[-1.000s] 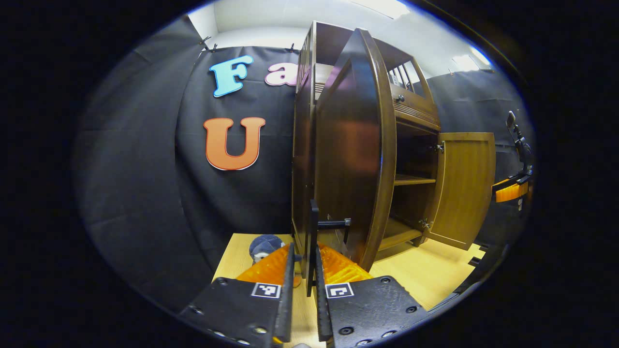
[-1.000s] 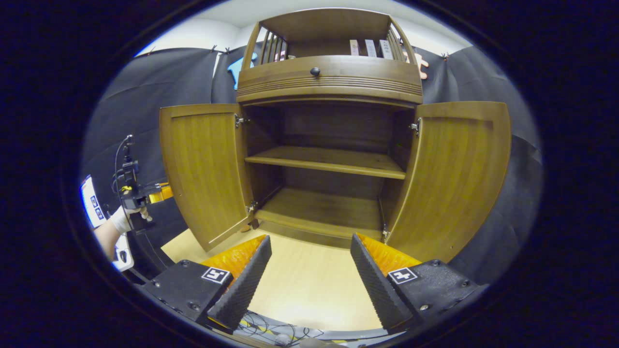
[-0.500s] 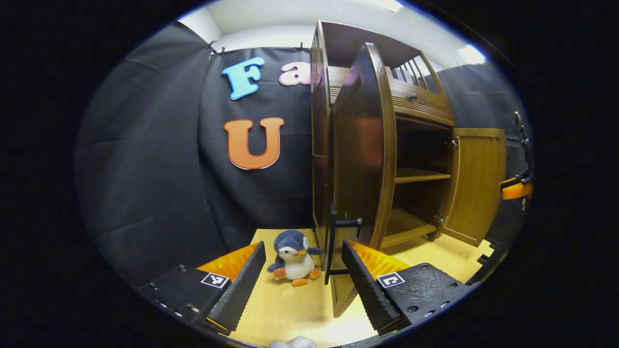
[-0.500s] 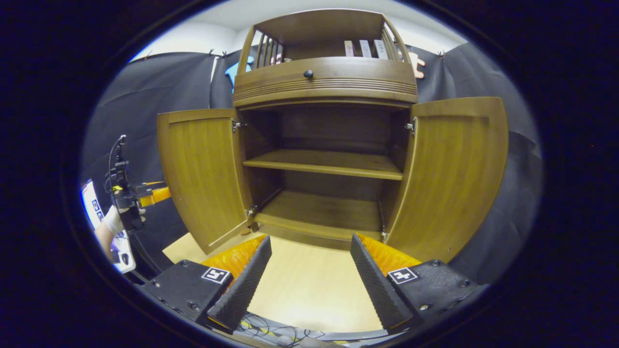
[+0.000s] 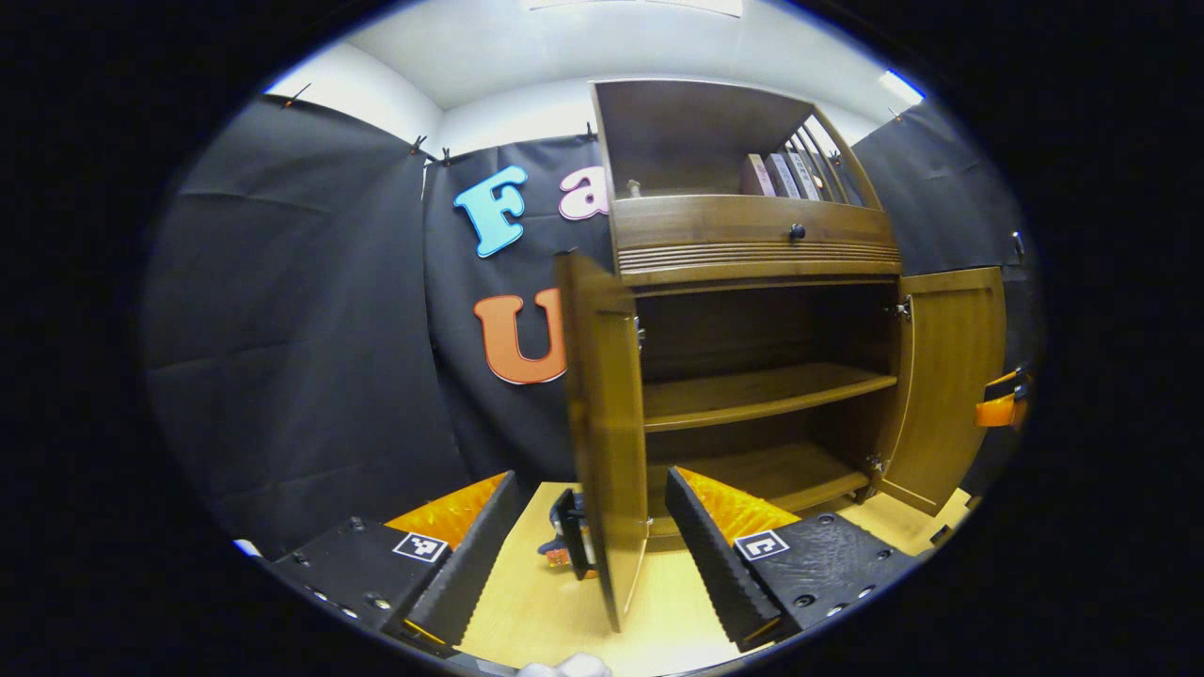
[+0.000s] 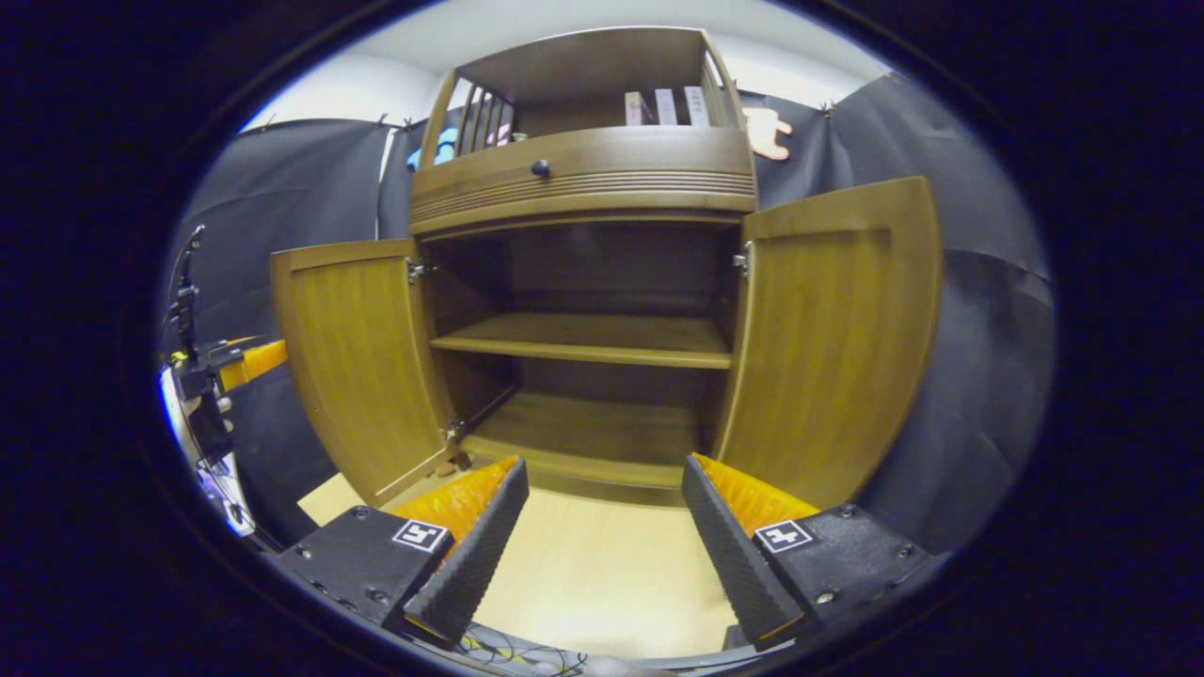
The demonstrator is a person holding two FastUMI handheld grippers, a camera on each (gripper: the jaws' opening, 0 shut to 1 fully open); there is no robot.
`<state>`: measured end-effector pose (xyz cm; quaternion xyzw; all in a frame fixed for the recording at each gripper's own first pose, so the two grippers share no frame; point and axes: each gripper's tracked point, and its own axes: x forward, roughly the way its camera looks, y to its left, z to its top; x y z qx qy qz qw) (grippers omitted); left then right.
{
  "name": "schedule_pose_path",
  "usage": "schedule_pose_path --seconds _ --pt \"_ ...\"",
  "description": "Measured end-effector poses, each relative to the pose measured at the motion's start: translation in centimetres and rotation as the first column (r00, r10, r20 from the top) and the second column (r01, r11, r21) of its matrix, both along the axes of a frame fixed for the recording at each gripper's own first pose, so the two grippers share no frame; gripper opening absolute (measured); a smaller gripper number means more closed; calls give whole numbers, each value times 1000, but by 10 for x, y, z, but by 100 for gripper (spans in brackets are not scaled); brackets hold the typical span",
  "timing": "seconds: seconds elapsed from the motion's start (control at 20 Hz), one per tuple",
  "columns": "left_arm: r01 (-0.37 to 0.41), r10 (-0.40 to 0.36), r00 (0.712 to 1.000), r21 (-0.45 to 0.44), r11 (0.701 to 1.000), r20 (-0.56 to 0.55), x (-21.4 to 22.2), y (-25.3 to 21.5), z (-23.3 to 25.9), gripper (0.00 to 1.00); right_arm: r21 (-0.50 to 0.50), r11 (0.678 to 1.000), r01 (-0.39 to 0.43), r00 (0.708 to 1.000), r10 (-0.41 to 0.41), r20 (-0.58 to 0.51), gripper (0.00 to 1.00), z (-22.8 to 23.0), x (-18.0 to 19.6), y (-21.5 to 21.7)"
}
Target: Open the right door of the double-door shoe cabinet with the right hand, and open the left door with the left hand.
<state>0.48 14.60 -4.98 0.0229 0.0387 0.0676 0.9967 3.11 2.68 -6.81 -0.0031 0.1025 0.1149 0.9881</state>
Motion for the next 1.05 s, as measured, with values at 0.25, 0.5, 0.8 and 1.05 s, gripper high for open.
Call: schedule_pose_path --seconds 0.25,0.5,0.8,1.05 --pt "16 -15 1000 -33 999 11 19 -73 13 95 20 999 44 998 -45 40 100 17 5 -23" --pt "56 -56 998 -43 998 -6 22 -131 7 96 45 992 116 989 -119 82 100 29 1 -45" --pt "97 -98 995 -71 993 -7 21 -166 2 96 54 984 167 980 -172 100 100 32 -7 -56" --pt "115 -116 993 -56 992 -11 17 -164 5 96 51 981 185 977 -189 101 100 31 -12 -54"
